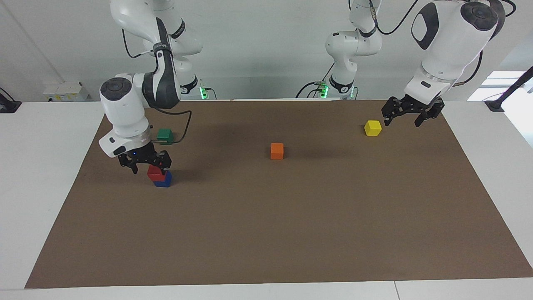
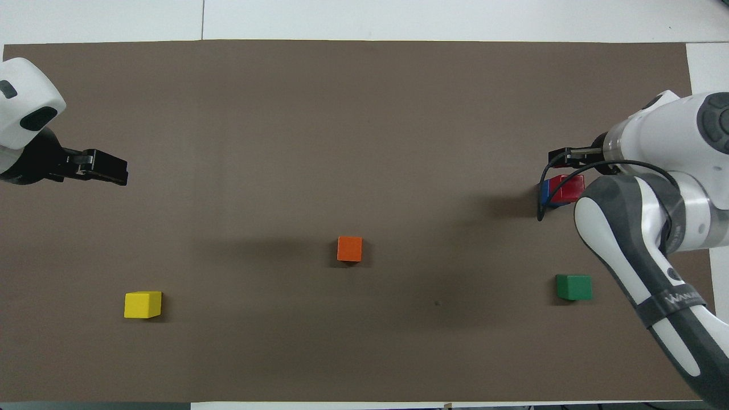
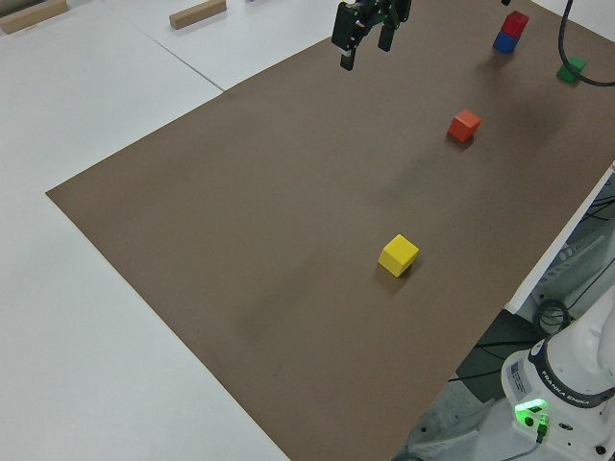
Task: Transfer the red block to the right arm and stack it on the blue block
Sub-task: 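Open the right gripper and lift it off the red cube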
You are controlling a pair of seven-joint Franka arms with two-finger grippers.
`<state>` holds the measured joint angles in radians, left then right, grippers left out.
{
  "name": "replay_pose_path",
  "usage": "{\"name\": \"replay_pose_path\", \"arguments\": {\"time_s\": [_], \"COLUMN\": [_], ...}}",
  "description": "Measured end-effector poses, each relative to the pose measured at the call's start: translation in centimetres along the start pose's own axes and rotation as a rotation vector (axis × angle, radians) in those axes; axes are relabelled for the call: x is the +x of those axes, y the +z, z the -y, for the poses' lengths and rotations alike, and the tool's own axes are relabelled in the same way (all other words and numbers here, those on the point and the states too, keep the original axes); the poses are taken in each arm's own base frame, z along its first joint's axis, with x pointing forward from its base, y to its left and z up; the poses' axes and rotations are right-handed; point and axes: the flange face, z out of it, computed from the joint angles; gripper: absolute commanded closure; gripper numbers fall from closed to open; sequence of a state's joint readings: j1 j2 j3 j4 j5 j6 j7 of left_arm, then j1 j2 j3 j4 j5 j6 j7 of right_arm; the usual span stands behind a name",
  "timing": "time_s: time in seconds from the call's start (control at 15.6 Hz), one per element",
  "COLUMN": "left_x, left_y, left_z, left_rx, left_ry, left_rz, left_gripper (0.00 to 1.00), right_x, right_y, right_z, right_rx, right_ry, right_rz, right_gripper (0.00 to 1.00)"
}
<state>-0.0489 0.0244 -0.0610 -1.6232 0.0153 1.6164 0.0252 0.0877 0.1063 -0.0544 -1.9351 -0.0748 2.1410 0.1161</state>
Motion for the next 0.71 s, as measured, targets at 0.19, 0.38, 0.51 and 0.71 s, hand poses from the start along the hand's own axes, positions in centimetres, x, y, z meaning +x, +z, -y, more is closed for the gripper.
{"name": "replay_pose_path", "arguments": {"time_s": [0.19, 0.38, 0.51, 0.71], "left_x": [0.0, 0.0, 0.0, 0.0], "left_y": [0.0, 0.0, 0.0, 0.0], "left_z": [0.0, 0.0, 0.0, 0.0], "left_rx": [0.000, 0.000, 0.000, 0.000], "left_ry": [0.000, 0.000, 0.000, 0.000], "left_rz": [0.000, 0.000, 0.000, 0.000], "left_gripper": [0.00, 0.00, 0.00, 0.00], "right_x": [-0.2, -1.7, -2.7, -3.8], "right_y": [-5.4, -8.5, -10.3, -13.2], "right_z": [0.5, 0.5, 0.5, 0.0], "right_rx": [0.037, 0.042, 0.052, 0.049], "right_ry": [0.011, -0.025, -0.039, -0.041], "right_rz": [-0.006, 0.009, 0.028, 0.096], "right_gripper": [0.00, 0.00, 0.00, 0.00]}}
